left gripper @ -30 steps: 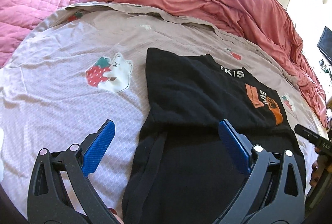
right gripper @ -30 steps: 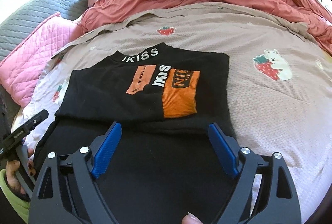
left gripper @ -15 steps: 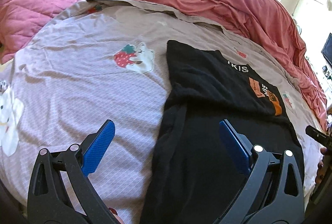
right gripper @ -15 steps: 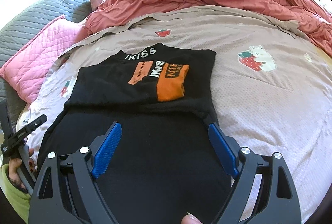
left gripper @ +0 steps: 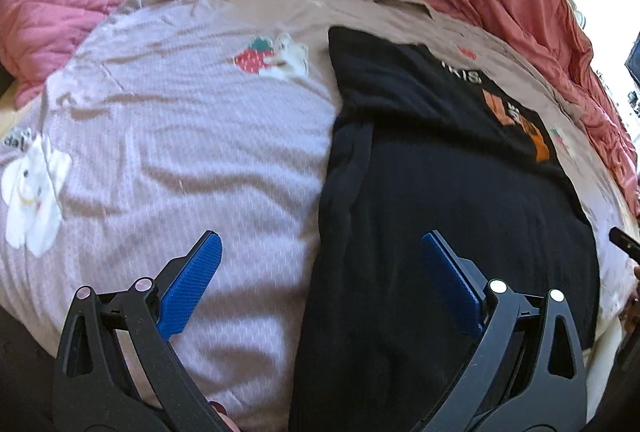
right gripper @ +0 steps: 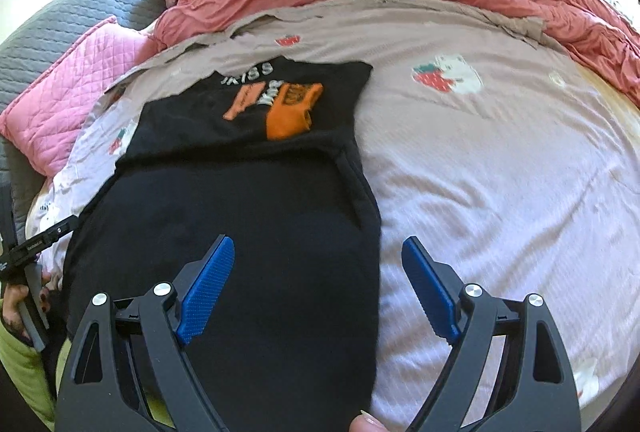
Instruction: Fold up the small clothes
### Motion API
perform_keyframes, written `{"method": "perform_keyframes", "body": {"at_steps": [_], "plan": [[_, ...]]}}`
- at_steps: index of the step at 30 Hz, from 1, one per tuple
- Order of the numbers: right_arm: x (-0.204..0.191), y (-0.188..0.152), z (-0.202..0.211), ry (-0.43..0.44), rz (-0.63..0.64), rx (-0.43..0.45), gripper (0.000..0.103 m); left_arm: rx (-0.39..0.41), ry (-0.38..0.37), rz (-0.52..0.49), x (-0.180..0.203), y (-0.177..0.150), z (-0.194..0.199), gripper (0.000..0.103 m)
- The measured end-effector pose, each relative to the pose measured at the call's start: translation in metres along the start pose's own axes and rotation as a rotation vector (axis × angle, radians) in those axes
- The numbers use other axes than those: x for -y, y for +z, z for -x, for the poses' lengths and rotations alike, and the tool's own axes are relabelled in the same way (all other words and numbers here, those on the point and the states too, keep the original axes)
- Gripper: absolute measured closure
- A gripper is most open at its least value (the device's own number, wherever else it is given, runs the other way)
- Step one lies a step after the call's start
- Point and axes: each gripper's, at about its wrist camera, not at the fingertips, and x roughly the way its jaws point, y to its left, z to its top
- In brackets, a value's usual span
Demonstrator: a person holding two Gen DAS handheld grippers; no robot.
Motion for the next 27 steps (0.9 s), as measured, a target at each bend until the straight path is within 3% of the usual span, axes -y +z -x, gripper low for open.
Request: {"method": "perform_keyframes", "body": {"at_steps": [6, 14, 16, 18, 19, 21, 24, 27], "plan": [[-0.001, -0.024, -0.001, 0.001, 0.019, -0.068, 0.018, -0.036, -0.098, 0.061, -0.013, -0.013, 0.004, 0.01], [0.004, -0.054, -0.007, 0.007, 0.008, -0.13, 0.018, -0.067, -0.1, 0.037, -0.006, -0.021, 0.001, 0.01], [0.001, -0.057, -0.006, 0.011, 0.023, -0.123, 0.028, -0.072, -0.094, 0.028, -0.004, -0.021, 0.0, 0.01], [-0.001, -0.057, -0.003, 0.006, 0.043, -0.116, 0.062, -0.081, -0.092, 0.015, -0.002, -0.023, -0.001, 0.02], [0.0, -0.057, 0.0, 0.0, 0.043, -0.108, 0.073, -0.092, -0.101, 0.009, -0.001, -0.023, -0.003, 0.023], [0.005, -0.055, 0.006, 0.01, 0.025, -0.085, 0.084, -0.094, -0.107, 0.011, -0.001, -0.024, -0.003, 0.044], [0.013, -0.058, 0.013, 0.036, 0.013, -0.077, 0.09, -0.095, -0.129, 0.036, -0.006, -0.026, -0.002, 0.066], [0.015, -0.065, 0.014, 0.044, 0.025, -0.092, 0.09, -0.084, -0.172, 0.063, -0.01, -0.028, 0.002, 0.079]]}}
